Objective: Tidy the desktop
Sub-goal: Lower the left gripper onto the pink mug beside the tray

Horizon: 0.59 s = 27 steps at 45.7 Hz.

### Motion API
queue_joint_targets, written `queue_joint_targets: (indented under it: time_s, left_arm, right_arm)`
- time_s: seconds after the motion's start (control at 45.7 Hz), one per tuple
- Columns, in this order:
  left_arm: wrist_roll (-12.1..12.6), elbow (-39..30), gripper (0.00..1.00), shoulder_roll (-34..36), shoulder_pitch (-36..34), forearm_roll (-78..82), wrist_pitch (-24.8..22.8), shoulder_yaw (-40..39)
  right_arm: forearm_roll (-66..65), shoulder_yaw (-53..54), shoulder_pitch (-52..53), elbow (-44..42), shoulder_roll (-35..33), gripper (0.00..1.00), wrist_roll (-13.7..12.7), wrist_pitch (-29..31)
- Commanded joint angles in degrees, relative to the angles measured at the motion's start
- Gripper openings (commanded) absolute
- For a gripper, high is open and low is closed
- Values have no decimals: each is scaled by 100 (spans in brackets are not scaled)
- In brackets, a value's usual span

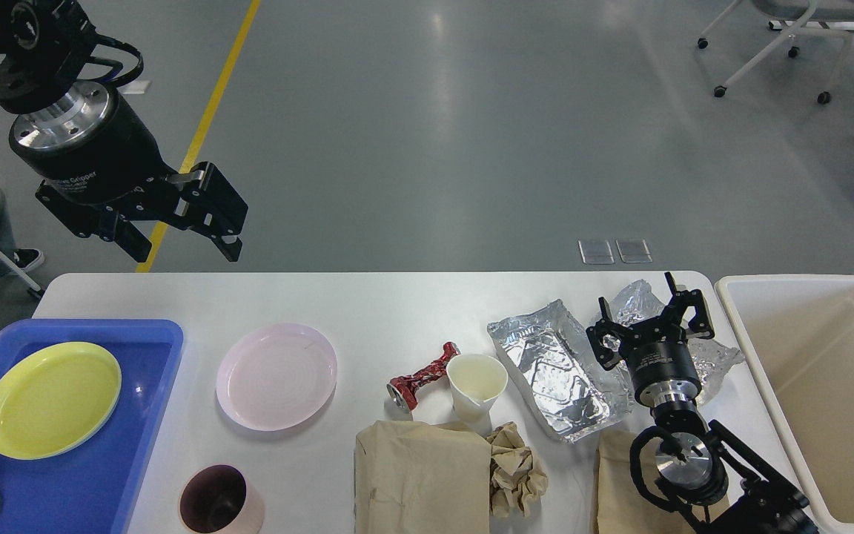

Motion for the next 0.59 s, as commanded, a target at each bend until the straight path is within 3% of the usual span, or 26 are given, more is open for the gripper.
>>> queue_joint_targets:
  time_s: [0.0, 0.066, 0.197, 0.263, 0.306, 0.569]
  left_arm:
    - [197, -823, 97, -319, -710, -589, -35, 122]
    - [688, -1175, 97, -363, -1123, -958, -18, 227]
    - [2042, -1579, 97, -442, -1607, -2030, 166, 377]
    - [2535, -1624, 97, -582, -1634, -2365, 368, 395]
    - [2650, -1615, 97, -652, -1582, -2436, 413, 386]
    - [2501, -1562, 97, -697, -1493, -2401, 457, 412]
  right_arm:
    - [0, 0, 0, 0, 0, 100, 1, 3]
    - [0, 0, 0, 0, 0, 100, 1, -6]
    - [0, 0, 0, 0, -9, 100, 1, -5]
    - [0, 0, 0, 0, -8, 100, 1, 3]
    - [0, 0, 0, 0, -8, 100, 1, -5]
    - [0, 0, 0, 0, -8, 100, 1, 3]
